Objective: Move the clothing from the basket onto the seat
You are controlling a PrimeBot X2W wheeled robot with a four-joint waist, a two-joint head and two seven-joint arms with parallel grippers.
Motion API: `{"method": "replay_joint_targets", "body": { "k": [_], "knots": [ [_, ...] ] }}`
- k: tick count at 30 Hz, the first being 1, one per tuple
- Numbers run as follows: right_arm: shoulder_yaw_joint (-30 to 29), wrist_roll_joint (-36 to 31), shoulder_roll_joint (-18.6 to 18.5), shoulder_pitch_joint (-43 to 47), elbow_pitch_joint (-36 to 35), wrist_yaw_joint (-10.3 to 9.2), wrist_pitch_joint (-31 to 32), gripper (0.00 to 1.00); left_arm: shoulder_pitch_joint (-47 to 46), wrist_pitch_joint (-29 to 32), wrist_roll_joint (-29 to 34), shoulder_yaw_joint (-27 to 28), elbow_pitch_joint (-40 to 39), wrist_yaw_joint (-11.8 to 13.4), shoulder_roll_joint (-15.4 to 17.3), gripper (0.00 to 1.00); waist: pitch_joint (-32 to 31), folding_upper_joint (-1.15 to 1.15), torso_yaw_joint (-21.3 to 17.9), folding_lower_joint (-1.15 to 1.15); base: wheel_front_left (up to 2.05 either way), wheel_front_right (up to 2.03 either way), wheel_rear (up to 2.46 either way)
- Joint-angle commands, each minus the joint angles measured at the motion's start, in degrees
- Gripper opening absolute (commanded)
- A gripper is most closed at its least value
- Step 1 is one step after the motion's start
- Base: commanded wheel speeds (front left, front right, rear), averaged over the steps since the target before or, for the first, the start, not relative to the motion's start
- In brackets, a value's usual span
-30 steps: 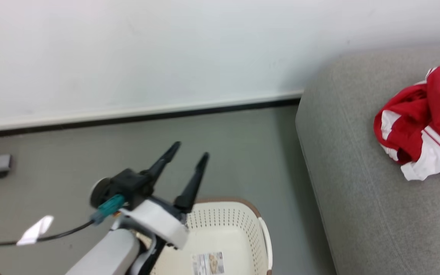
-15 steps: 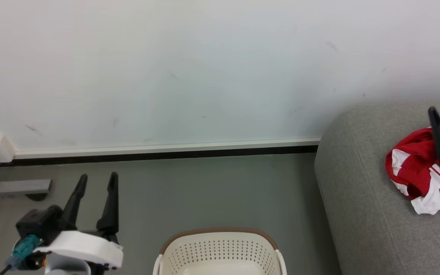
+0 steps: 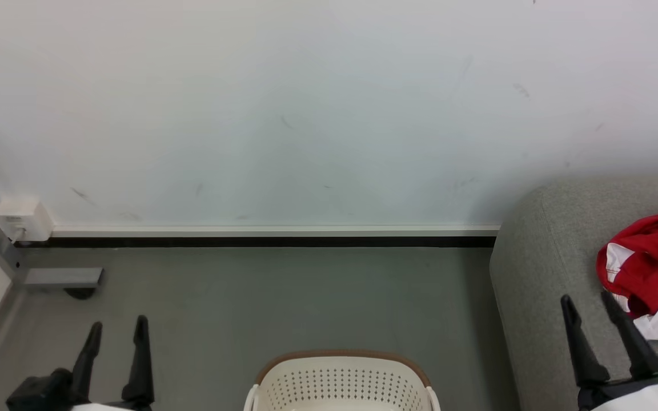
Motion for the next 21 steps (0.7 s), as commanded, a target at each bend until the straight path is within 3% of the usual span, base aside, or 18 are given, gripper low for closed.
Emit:
{"method": "replay_joint_targets", "body": {
  "k": [1, 8, 21],
  "knots": [
    [0.0, -0.53, 1.03, 1.71, 1.35, -0.14, -0.78, 1.0, 0.89, -0.01, 2.45, 0.91, 1.26, -0.96, -0.64, 1.0, -0.07, 0.0, -0.07, 0.01, 0.0, 0.0, 0.0],
    [-0.73, -2.09, 4.12, 3.2, 5.11, -0.13, -1.52, 1.0, 1.77, -0.02, 11.15, 4.61, 2.9, -3.9, -4.74, 1.0, -0.19, 0.0, -0.7, 0.01, 0.0, 0.0, 0.0],
    [0.23, -6.29, 6.01, 3.72, 5.81, -0.13, -1.56, 1.0, 1.38, -0.01, 17.3, 9.64, 4.27, -8.7, -9.26, 1.0, -0.07, 0.0, -0.93, 0.01, 0.0, 0.0, 0.0]
  ]
}}
